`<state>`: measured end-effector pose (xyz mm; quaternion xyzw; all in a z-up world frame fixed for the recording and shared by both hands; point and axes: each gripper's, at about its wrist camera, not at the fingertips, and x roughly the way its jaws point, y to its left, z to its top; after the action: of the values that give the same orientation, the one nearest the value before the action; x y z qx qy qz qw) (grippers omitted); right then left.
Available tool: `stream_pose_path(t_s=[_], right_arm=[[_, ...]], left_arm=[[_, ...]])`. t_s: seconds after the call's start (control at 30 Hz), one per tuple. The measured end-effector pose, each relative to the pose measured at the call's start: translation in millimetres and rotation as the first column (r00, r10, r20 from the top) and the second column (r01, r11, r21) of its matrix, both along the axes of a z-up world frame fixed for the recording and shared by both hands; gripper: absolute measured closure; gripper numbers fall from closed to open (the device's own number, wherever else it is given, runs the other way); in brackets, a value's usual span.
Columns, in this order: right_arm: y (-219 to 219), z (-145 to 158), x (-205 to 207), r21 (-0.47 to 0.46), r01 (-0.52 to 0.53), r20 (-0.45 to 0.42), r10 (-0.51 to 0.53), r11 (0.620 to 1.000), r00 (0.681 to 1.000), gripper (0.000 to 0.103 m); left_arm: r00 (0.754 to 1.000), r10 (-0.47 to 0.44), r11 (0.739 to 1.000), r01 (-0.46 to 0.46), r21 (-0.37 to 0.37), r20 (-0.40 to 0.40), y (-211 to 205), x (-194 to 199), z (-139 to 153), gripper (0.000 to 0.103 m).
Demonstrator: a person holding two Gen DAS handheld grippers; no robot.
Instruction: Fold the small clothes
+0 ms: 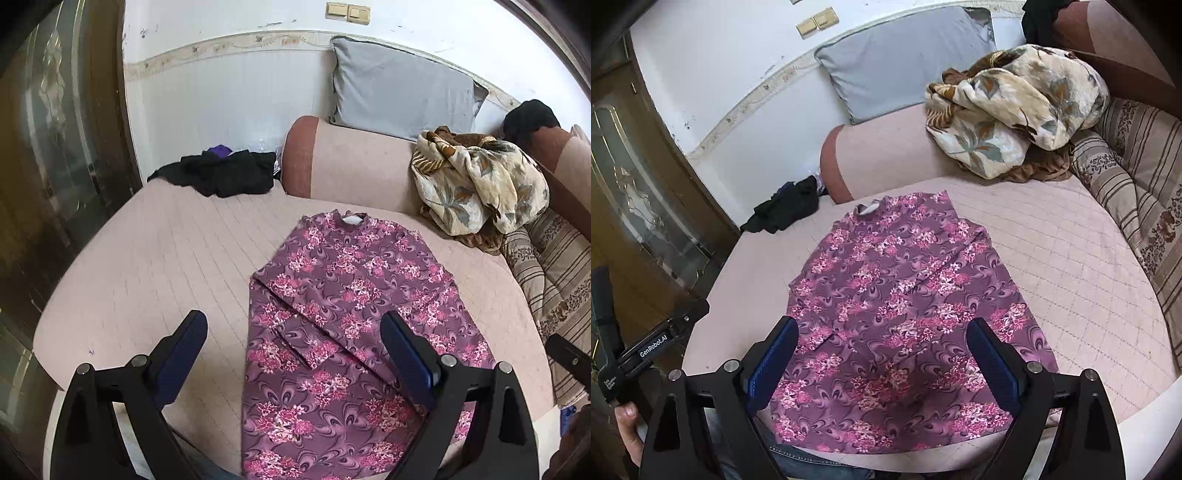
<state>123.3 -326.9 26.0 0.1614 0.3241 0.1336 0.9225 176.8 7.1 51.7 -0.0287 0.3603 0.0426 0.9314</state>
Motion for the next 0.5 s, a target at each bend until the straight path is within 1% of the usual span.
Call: stream_pose_path(t_s=[0.1,0.23,0.33,0.37,0.4,0.43,0.5], right_arm=[[-3.2,1.6,4.2,-0.002,0.005,-0.001,-0.005,1.000,1.000,0.008],[-18.4,-3.2,29.0,0.028,0.003,-0.022,-0.002,1.000,1.000,0.008],[-34.9,-15.6,65.9,0.077,-0.027,-0.062,0.032,0.997,0.998,0.008],[-39.5,-21.6,83.8,0.087,-0.050,-0.082,0.057,0.995,0.995,0.008],[-41.8,-25.3,96.2,0.087,-0.062,-0.097,0.070,0.994,0.993,0.008],[-44.7,-31.8,117.7,0.080,-0.078,-0.124,0.088,0.994,0.988,0.008],[-46.7,-42.4,155.3,0.057,-0.107,-0.158,0.115,0.993,0.981,0.010]], left_arm=[[1.000,-0.004,1.000,0.004,0.006,-0.018,-1.5,8.0,-4.9,0.009],[0.997,-0.027,0.999,0.023,-0.048,-0.077,6.2,35.7,-19.5,0.008],[0.986,-0.042,0.994,0.025,-0.111,-0.160,19.7,75.1,-38.4,0.008],[0.978,-0.061,0.987,0.029,-0.157,-0.201,27.3,98.2,-50.2,0.008],[0.973,-0.071,0.982,0.030,-0.186,-0.219,31.5,111.6,-58.6,0.008],[0.967,-0.082,0.974,0.027,-0.224,-0.240,37.7,134.2,-70.1,0.008],[0.959,-0.079,0.967,0.008,-0.254,-0.271,45.4,172.0,-88.7,0.008]])
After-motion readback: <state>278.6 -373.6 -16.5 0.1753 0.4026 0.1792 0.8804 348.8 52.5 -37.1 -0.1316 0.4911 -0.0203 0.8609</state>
